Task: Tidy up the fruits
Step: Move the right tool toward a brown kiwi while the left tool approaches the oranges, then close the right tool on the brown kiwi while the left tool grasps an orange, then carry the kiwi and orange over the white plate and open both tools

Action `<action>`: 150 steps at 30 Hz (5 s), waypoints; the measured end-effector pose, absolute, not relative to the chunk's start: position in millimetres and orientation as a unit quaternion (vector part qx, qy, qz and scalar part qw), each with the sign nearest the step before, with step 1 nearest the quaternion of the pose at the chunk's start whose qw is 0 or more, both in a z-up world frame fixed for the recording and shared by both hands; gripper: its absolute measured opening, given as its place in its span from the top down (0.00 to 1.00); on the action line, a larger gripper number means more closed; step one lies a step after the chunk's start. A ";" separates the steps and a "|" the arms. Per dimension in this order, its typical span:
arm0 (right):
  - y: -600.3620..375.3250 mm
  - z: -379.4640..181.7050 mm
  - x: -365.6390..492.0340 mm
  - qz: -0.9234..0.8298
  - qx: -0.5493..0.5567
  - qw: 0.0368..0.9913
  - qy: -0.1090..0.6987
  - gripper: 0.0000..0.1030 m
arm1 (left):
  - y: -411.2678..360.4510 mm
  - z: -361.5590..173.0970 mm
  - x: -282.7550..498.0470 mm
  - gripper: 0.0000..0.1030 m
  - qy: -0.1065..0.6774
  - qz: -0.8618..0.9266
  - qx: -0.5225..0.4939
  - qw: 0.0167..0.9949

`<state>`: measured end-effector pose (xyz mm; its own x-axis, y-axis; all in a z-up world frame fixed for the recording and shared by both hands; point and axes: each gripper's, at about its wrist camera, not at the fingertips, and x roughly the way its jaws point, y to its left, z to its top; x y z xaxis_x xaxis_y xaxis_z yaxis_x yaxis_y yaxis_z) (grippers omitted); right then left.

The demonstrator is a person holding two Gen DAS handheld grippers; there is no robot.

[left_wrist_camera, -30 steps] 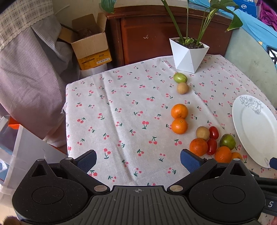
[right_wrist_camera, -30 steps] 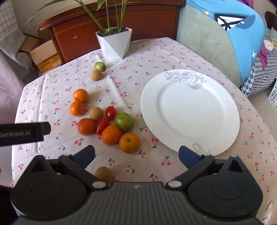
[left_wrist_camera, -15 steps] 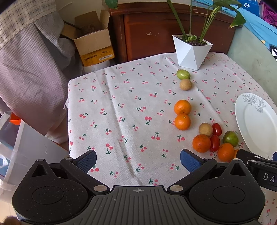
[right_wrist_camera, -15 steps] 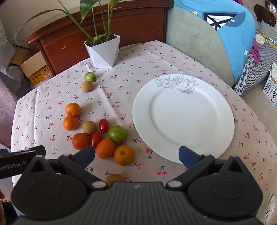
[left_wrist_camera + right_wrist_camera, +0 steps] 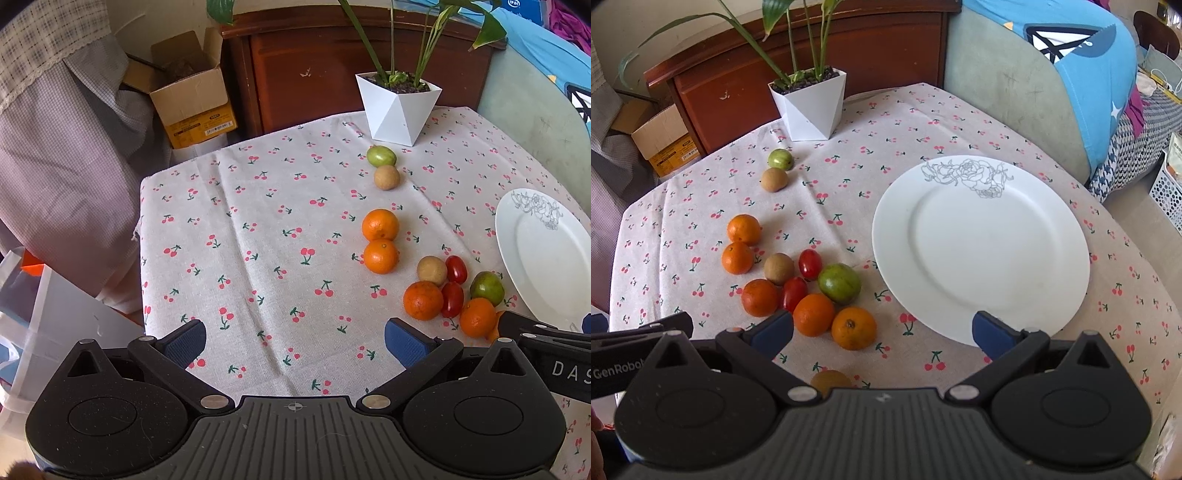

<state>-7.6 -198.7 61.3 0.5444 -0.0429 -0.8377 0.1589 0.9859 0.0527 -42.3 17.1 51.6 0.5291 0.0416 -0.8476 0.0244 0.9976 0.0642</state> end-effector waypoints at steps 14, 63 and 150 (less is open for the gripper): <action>-197.4 61.6 -8.4 -0.056 0.062 0.877 0.473 0.01 | 16.3 51.5 -43.2 0.00 0.485 0.005 0.035 0.874; -212.3 33.0 -51.8 0.093 0.124 0.867 0.473 0.37 | 14.1 50.8 -40.2 0.04 0.455 -0.014 0.014 0.890; -312.5 71.7 -44.7 -0.072 0.231 0.907 0.344 0.73 | -97.1 63.5 -40.3 0.73 0.378 -0.260 0.008 0.888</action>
<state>-44.7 -312.6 71.7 0.7536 0.0283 -0.6567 0.2892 0.8829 0.3700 -40.3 -97.1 63.5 0.5789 -0.4552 -0.6766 0.4675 0.8651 -0.1820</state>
